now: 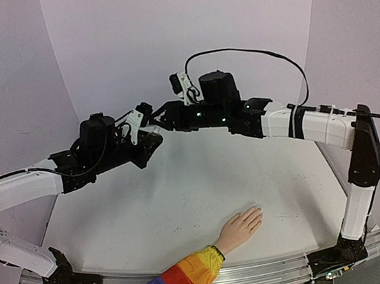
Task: Paint the nails
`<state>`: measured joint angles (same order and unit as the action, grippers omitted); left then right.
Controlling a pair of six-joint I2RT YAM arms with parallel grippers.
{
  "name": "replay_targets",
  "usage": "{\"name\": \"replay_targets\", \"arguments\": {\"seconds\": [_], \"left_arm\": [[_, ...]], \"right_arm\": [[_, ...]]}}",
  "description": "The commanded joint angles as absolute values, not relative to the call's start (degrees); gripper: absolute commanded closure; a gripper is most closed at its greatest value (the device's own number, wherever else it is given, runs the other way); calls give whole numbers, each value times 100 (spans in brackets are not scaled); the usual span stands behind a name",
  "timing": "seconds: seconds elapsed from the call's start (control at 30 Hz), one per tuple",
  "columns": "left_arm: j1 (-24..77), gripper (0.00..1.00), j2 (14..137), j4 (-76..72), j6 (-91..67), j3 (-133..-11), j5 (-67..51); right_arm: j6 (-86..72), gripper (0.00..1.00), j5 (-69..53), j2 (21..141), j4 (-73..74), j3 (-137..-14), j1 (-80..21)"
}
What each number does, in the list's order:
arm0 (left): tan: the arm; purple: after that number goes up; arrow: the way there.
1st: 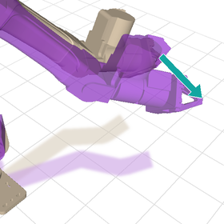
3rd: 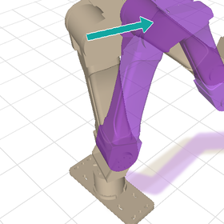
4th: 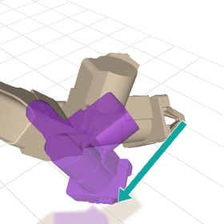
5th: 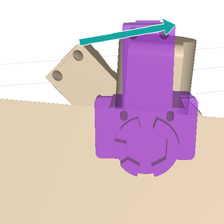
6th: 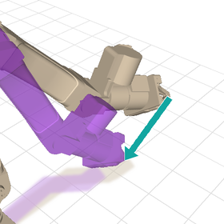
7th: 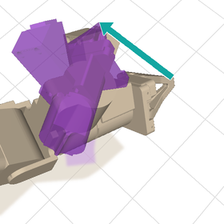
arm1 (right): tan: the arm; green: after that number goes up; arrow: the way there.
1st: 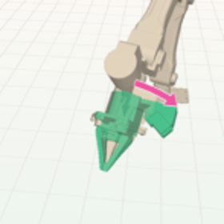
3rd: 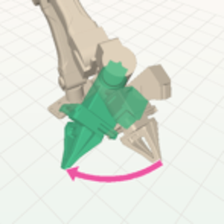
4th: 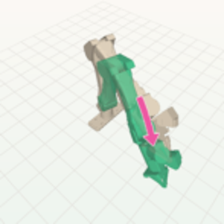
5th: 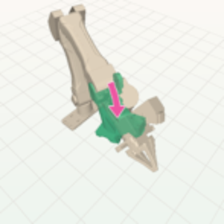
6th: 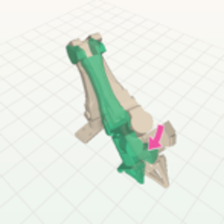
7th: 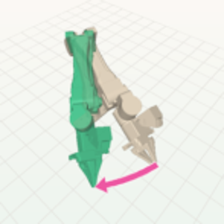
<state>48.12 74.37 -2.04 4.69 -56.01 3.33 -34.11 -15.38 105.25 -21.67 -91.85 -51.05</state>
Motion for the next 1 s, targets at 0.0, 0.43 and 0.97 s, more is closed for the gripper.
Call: {"name": "replay_targets", "arguments": {"seconds": [0.0, 0.43, 0.97], "left_arm": [[4877, 100, 7448, -551, 562, -5909, 593], [4603, 100, 7156, -553, -25, -5881, -1575], [3975, 100, 7223, -684, -645, -5824, -3096]], "right_arm": [[-3703, 56, -1424, 10731, -2268, -9681, -5203], [-2679, 100, -3635, 10560, -3627, -8842, -4861], [-1732, 46, -5240, 10068, -3564, -8111, -4239]]}}
